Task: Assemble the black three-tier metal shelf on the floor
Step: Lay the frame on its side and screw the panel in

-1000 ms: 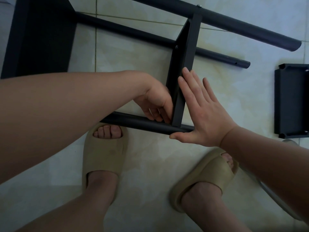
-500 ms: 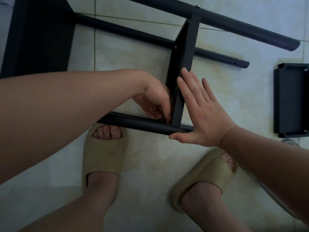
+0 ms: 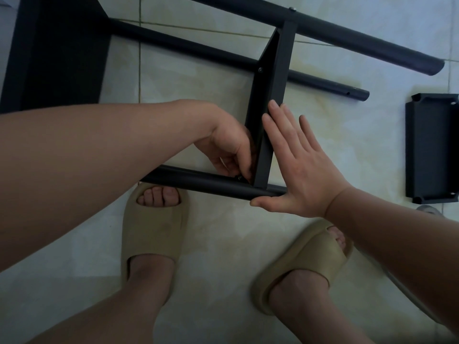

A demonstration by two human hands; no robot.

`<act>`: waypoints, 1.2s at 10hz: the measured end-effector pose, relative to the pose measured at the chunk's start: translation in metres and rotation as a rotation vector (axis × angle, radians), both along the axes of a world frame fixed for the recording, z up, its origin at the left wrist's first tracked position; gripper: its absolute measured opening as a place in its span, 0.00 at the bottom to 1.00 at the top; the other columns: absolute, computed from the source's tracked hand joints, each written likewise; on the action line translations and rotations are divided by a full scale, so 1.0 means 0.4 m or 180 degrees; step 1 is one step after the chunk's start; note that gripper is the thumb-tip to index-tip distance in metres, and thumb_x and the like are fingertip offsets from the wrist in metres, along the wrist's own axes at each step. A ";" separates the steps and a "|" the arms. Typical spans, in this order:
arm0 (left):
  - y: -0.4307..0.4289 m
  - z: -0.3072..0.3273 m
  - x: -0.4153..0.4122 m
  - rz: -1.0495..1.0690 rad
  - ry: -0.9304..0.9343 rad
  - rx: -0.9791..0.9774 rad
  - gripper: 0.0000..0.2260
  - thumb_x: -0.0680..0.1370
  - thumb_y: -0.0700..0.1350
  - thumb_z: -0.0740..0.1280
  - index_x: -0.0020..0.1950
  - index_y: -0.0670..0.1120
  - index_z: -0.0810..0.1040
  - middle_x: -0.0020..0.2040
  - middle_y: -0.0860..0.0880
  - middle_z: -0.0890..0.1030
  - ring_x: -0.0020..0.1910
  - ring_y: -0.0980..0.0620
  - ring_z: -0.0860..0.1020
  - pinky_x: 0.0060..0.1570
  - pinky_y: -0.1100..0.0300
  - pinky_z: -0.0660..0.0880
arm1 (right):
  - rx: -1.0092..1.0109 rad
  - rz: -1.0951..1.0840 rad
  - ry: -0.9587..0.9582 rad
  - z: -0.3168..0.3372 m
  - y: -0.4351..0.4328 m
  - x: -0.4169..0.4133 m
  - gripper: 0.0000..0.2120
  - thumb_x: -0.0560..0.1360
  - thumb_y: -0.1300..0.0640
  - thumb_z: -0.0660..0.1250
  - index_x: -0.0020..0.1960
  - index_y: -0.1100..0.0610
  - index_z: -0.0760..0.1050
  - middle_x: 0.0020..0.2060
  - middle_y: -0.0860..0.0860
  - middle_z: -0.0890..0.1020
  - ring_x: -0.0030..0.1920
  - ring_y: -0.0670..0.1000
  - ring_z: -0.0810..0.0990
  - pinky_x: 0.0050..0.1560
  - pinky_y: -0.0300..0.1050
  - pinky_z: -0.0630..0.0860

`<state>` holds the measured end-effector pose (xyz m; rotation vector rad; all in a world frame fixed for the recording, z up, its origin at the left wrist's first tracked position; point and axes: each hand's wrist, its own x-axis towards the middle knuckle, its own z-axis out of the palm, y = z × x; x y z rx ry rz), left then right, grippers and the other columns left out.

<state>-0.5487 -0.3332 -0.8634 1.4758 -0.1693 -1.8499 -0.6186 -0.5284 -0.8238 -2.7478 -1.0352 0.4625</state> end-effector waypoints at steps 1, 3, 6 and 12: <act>0.000 0.002 0.001 -0.0008 0.0079 0.0043 0.06 0.77 0.39 0.69 0.50 0.47 0.84 0.43 0.52 0.84 0.42 0.54 0.79 0.52 0.58 0.76 | 0.0007 -0.0002 0.0006 0.000 0.000 -0.001 0.59 0.70 0.23 0.59 0.82 0.64 0.46 0.82 0.60 0.46 0.82 0.60 0.43 0.79 0.65 0.49; -0.007 -0.001 -0.012 0.0081 -0.0056 0.0053 0.04 0.76 0.38 0.71 0.45 0.46 0.83 0.38 0.51 0.83 0.38 0.53 0.77 0.48 0.59 0.75 | -0.0011 -0.0016 0.0041 0.001 0.000 0.001 0.59 0.70 0.23 0.60 0.82 0.64 0.46 0.82 0.60 0.46 0.82 0.59 0.42 0.79 0.66 0.49; -0.010 0.001 -0.009 0.0066 -0.0147 0.0067 0.03 0.77 0.40 0.71 0.48 0.46 0.83 0.41 0.51 0.84 0.41 0.52 0.77 0.55 0.55 0.75 | 0.0007 -0.0016 0.0045 0.000 0.000 0.000 0.59 0.70 0.23 0.60 0.82 0.64 0.46 0.82 0.60 0.46 0.82 0.59 0.42 0.79 0.66 0.49; -0.002 0.000 -0.004 0.0072 -0.0174 -0.0069 0.05 0.76 0.37 0.71 0.48 0.46 0.84 0.42 0.50 0.84 0.41 0.54 0.80 0.50 0.60 0.76 | 0.0020 -0.0016 0.0031 -0.001 0.000 0.000 0.59 0.70 0.23 0.60 0.82 0.65 0.46 0.82 0.60 0.46 0.82 0.60 0.43 0.79 0.66 0.48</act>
